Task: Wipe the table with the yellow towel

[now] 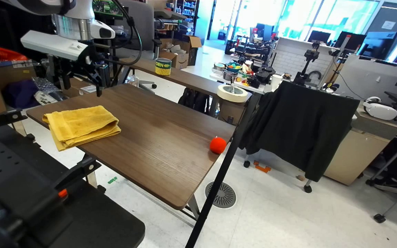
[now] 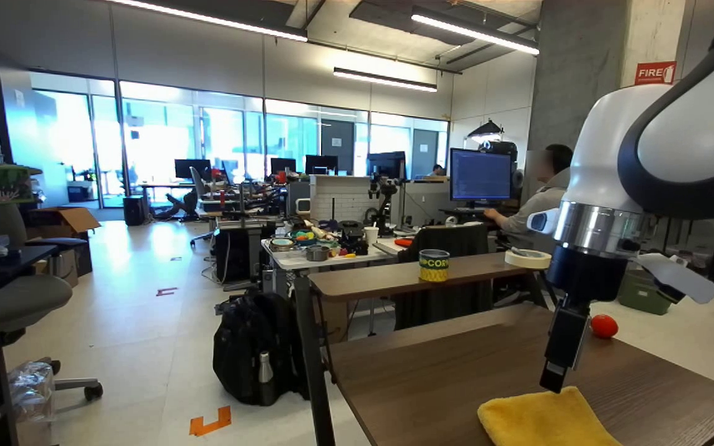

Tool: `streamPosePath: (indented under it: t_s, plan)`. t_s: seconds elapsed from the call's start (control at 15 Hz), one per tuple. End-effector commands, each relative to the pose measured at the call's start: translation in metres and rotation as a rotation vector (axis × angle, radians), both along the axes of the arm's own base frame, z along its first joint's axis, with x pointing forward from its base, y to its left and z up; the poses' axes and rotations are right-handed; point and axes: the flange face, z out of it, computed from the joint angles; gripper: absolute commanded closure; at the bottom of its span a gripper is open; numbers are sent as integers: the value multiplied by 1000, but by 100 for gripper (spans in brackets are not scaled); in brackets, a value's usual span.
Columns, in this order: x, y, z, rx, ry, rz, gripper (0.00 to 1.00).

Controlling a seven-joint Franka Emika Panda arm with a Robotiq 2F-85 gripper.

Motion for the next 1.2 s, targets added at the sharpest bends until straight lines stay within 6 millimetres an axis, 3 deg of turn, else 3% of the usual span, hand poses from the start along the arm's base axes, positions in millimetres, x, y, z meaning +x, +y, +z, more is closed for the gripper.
streamPosePath:
  t_s: [0.0,0.67,0.93,1.13]
  plan:
    - [1,-1,0,0,0,-5,0]
    - [2,-4,1,0,0,-13,0]
    - [-6,-36,-56,-43,-67,-72,0]
    - [-17,-32,-96,-31,-41,-93,0]
